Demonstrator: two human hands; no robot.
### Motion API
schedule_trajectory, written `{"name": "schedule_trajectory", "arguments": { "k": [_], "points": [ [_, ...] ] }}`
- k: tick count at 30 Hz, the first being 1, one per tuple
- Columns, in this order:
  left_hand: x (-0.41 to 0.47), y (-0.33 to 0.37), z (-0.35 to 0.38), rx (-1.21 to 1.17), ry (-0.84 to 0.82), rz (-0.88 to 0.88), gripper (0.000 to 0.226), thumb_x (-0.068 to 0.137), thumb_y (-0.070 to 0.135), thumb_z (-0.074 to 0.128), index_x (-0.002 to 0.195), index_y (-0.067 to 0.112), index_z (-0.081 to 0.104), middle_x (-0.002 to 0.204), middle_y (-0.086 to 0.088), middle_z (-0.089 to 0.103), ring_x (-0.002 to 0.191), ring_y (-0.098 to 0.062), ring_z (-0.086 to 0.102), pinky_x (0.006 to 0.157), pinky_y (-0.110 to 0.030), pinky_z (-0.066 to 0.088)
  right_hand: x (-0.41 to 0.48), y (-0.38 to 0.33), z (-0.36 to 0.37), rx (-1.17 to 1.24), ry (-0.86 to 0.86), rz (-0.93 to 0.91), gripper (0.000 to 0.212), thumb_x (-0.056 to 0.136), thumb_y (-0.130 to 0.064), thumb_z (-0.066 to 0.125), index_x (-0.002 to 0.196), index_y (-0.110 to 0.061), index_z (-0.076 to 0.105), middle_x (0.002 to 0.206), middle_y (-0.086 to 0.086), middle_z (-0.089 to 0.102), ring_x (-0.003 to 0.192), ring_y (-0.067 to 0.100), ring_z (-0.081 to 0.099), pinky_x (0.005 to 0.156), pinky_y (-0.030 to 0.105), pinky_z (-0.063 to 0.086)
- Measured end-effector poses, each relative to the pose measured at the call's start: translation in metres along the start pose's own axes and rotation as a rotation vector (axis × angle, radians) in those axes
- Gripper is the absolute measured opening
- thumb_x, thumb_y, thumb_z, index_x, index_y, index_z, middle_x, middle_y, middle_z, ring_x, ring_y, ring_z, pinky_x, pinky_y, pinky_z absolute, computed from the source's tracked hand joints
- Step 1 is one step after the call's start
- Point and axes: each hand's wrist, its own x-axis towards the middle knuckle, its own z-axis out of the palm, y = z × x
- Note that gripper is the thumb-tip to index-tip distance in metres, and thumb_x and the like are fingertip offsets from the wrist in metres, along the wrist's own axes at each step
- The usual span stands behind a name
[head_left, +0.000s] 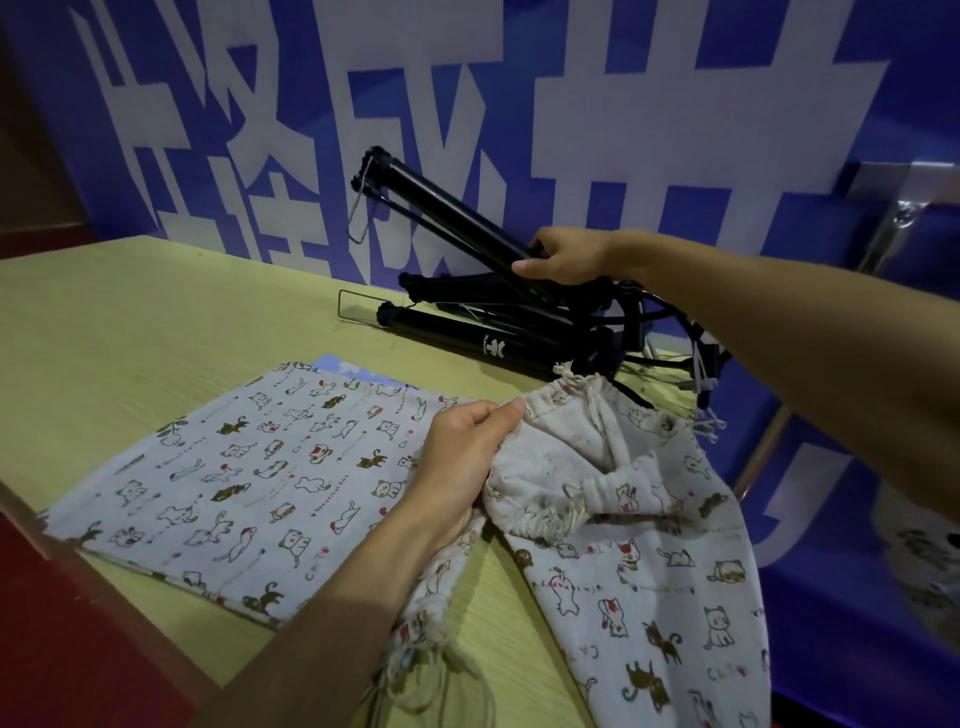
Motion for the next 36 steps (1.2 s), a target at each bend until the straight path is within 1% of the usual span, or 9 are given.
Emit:
{"name": "schedule_trajectory", "arguments": {
  "k": [3, 6, 11, 14, 17, 24, 28, 33, 36],
  "points": [
    [0.001, 0.0, 0.0, -0.009, 0.002, 0.001, 0.031, 0.091, 0.022, 0.064, 0.08, -0.008, 0.065, 0.073, -0.016, 0.062, 0.064, -0.023, 0.06, 0.055, -0.024, 0.048, -0.008, 0.007, -0.007, 0.109, 0.072, -0.022, 0.047, 0.092, -0.035, 0.06, 0.129, -0.012, 0.042, 0.109, 0.004, 0.049, 0.096, 0.017, 0.054, 0.078, 0.025, 0.044],
    [0.0, 0.0, 0.001, -0.006, 0.015, -0.006, 0.031, 0.09, 0.023, 0.064, 0.08, -0.006, 0.064, 0.075, -0.017, 0.061, 0.067, -0.025, 0.059, 0.061, -0.03, 0.047, -0.008, 0.007, -0.004, 0.035, 0.024, -0.035, 0.054, 0.089, -0.028, 0.063, 0.135, -0.008, 0.042, 0.116, 0.007, 0.051, 0.091, 0.014, 0.054, 0.078, 0.022, 0.045],
    [-0.001, 0.0, 0.002, -0.001, 0.021, -0.008, 0.029, 0.09, 0.024, 0.064, 0.085, -0.005, 0.065, 0.076, -0.018, 0.06, 0.068, -0.026, 0.058, 0.064, -0.033, 0.046, -0.005, 0.012, 0.025, -0.114, -0.132, 0.018, 0.07, 0.083, -0.025, 0.072, 0.141, -0.006, 0.038, 0.139, 0.011, 0.046, 0.121, 0.026, 0.048, 0.097, 0.031, 0.039],
    [0.001, -0.001, 0.001, 0.002, 0.02, 0.0, 0.037, 0.091, 0.023, 0.064, 0.088, -0.013, 0.063, 0.074, -0.017, 0.063, 0.063, -0.023, 0.061, 0.059, -0.028, 0.048, -0.005, 0.017, 0.039, -0.172, -0.143, -0.024, 0.066, 0.081, -0.024, 0.074, 0.137, -0.01, 0.044, 0.132, 0.011, 0.052, 0.109, 0.021, 0.051, 0.092, 0.03, 0.043],
    [0.002, -0.002, 0.0, 0.011, 0.008, 0.002, 0.029, 0.091, 0.023, 0.064, 0.079, -0.004, 0.066, 0.066, -0.009, 0.065, 0.055, -0.014, 0.062, 0.054, -0.024, 0.049, -0.005, 0.016, 0.045, -0.31, -0.104, -0.101, 0.058, 0.084, -0.029, 0.07, 0.135, -0.01, 0.05, 0.123, 0.012, 0.056, 0.098, 0.017, 0.048, 0.08, 0.027, 0.038],
    [0.0, 0.0, 0.0, 0.024, 0.006, -0.006, 0.026, 0.091, 0.023, 0.064, 0.075, 0.003, 0.068, 0.068, -0.009, 0.069, 0.061, -0.017, 0.066, 0.061, -0.028, 0.053, -0.008, 0.01, 0.052, -0.352, 0.029, -0.227, 0.062, 0.081, -0.033, 0.072, 0.135, -0.011, 0.052, 0.119, 0.009, 0.046, 0.111, 0.024, 0.043, 0.081, 0.026, 0.04],
    [-0.001, 0.002, -0.001, 0.038, 0.014, -0.03, 0.029, 0.091, 0.024, 0.064, 0.073, 0.002, 0.067, 0.068, -0.01, 0.068, 0.061, -0.019, 0.066, 0.062, -0.029, 0.052, -0.016, -0.006, 0.041, -0.178, 0.058, -0.231, 0.047, 0.082, -0.021, 0.072, 0.122, -0.005, 0.055, 0.105, 0.011, 0.062, 0.09, 0.023, 0.062, 0.067, 0.02, 0.048],
    [-0.007, 0.007, 0.001, 0.105, -0.003, 0.006, 0.069, 0.071, 0.055, 0.066, 0.086, -0.012, 0.056, 0.081, -0.013, 0.058, 0.072, -0.027, 0.052, 0.068, -0.04, 0.043, -0.043, -0.027, 0.01, 0.312, 0.068, -0.2, 0.044, 0.085, -0.004, 0.067, 0.118, -0.013, 0.04, 0.099, 0.009, 0.06, 0.065, 0.016, 0.07, 0.057, 0.027, 0.059],
    [-0.009, 0.013, 0.005, 0.136, 0.01, -0.043, 0.045, 0.087, 0.04, 0.063, 0.083, -0.005, 0.064, 0.075, -0.017, 0.065, 0.071, -0.027, 0.062, 0.07, -0.039, 0.05, -0.063, -0.038, -0.006, 0.388, 0.103, -0.268, 0.038, 0.086, -0.005, 0.068, 0.115, -0.011, 0.044, 0.085, 0.007, 0.062, 0.055, 0.011, 0.067, 0.054, 0.026, 0.056]
  ]
}}
